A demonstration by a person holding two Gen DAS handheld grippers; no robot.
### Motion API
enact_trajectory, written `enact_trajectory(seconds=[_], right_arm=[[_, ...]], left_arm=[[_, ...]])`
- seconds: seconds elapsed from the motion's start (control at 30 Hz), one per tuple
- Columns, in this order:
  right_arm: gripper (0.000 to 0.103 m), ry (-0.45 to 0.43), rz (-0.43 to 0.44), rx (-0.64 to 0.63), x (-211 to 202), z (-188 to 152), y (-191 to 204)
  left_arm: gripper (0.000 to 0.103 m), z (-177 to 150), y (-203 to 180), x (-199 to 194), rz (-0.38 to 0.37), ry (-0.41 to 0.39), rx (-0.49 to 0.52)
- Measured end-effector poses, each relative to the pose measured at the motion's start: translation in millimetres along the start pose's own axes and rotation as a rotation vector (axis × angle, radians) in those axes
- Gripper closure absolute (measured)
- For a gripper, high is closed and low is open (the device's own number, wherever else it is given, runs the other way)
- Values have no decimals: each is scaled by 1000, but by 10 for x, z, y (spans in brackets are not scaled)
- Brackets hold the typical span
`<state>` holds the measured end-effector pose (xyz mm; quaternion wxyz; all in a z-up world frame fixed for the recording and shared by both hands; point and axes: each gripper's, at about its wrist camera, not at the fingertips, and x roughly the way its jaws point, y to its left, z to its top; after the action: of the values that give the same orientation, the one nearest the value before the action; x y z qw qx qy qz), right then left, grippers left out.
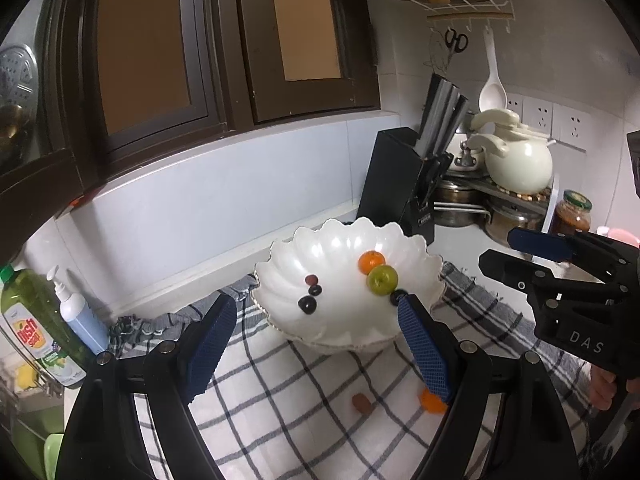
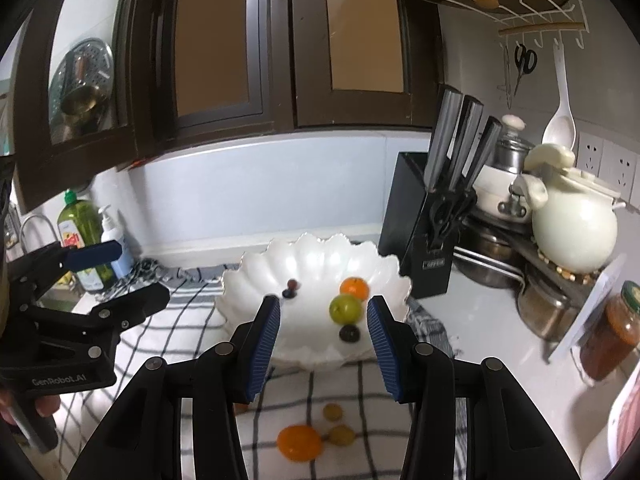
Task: Organize fruits
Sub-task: 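Withdraw both open tools from the bowl back over the cloth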
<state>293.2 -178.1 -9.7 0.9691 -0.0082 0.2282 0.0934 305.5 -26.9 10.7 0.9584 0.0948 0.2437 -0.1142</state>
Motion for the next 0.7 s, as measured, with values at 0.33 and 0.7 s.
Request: enact_trajectory(seconds=[0.33,0.7], right_arm=[[47,89,7,5,11,-389,86],[47,175,4,2,131,-706,144]], left_arm=[[20,-342,-41,14,-19,48,1],[20,-671,-66,139,-40,109,17]])
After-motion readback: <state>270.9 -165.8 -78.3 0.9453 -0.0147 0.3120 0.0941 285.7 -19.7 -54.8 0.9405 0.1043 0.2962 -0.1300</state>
